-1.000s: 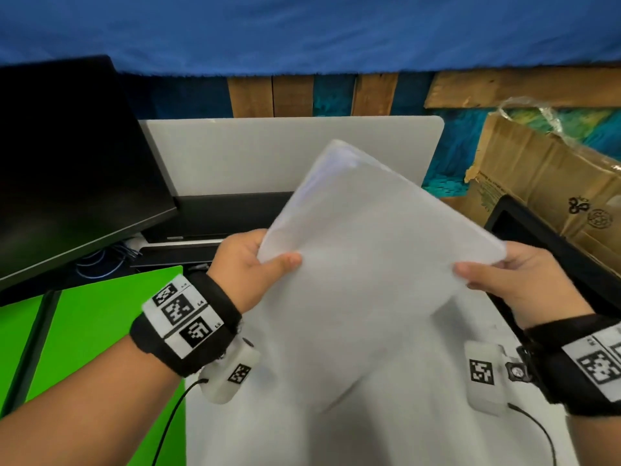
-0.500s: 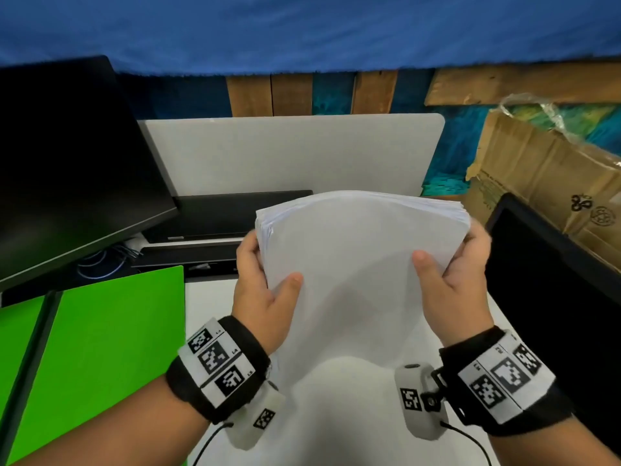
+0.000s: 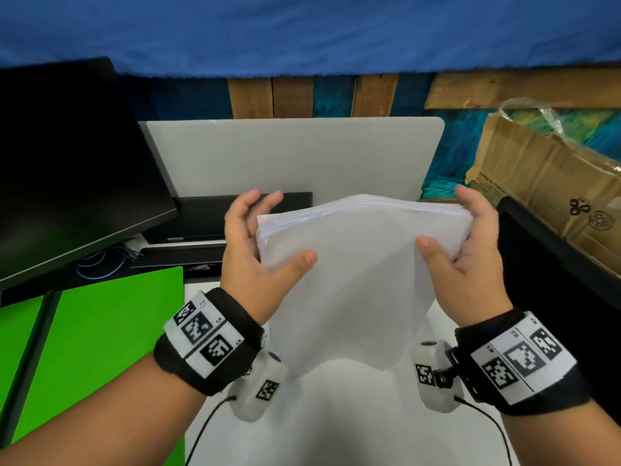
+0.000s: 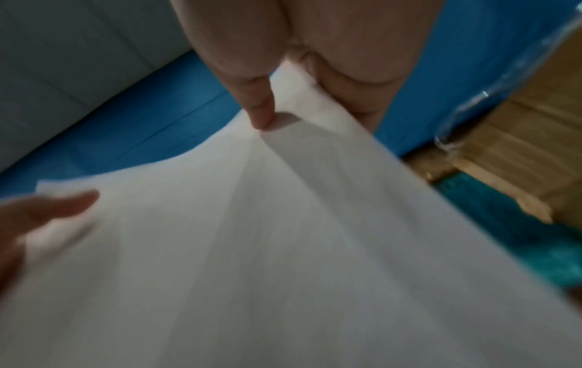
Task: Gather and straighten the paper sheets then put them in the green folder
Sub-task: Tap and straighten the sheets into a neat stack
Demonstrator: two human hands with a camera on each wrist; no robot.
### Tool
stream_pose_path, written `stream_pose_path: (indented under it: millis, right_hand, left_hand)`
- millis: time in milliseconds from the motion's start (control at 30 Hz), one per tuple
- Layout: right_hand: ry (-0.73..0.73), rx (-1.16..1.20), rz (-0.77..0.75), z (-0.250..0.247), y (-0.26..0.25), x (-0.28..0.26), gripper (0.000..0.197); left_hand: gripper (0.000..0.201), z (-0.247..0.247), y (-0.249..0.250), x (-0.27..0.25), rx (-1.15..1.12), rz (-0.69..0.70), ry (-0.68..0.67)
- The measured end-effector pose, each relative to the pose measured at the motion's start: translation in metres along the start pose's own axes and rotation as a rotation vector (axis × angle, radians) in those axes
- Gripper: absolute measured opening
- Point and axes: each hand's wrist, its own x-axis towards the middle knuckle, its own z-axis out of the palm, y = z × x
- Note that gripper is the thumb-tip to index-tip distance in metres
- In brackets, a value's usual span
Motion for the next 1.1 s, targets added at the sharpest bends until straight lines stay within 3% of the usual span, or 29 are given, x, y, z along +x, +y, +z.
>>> stream_pose_path:
  millis: [67,133,233,333,500,567,700,800,867,967,1100]
  right_hand:
    - [0.015,0.248,0.190,0.004,0.005,-0.003,0.074]
    - [-0.040,0.487,0.392,0.010,0.012,-0.009,0.079]
    - [-0.045,0.479,0.500,0.020,0.006,-0.016,0.030]
    - [0.055,0.443,0.418,0.021,-0.008,-0.012,0.027]
    - [0.102,0.438,0.251,0.012,-0.027,-0.009,0.033]
    - [0.101,0.390,0.250,0.013,-0.025,-0.012,0.039]
    - [0.139,0.338,0.301,0.015,-0.020,-0.014,0.042]
    - [0.193,0.329,0.230,0.016,-0.022,-0.013,0.054]
    - [0.200,0.321,0.121,0.014,-0.022,-0.013,0.056]
    - [0.125,-0.001,-0.088,0.009,-0.018,-0.007,0.031]
    - [0.102,-0.067,-0.143,0.004,-0.014,0.002,0.022]
  left_hand:
    - [0.055,0.000,-0.008,0.002,-0.057,-0.224,0.015]
    - [0.028,0.003,-0.015,-0.001,-0.054,-0.369,0.052]
    - [0.024,0.010,-0.014,-0.005,0.001,-0.389,0.093]
    - [0.027,0.013,0.001,-0.002,-0.042,-0.265,0.179]
    - [0.037,0.005,0.012,-0.002,-0.099,-0.073,0.173]
    - [0.043,0.003,0.008,-0.002,-0.084,-0.101,0.185]
    - [0.030,0.002,-0.004,-0.002,-0.038,-0.212,0.161]
    - [0.027,0.004,-0.004,0.000,-0.016,-0.241,0.146]
    - [0.038,0.005,0.000,0.002,0.025,-0.156,0.149]
    - [0.061,0.003,0.006,0.005,0.172,0.086,0.107]
    - [0.043,-0.001,0.003,0.010,0.308,0.189,0.043]
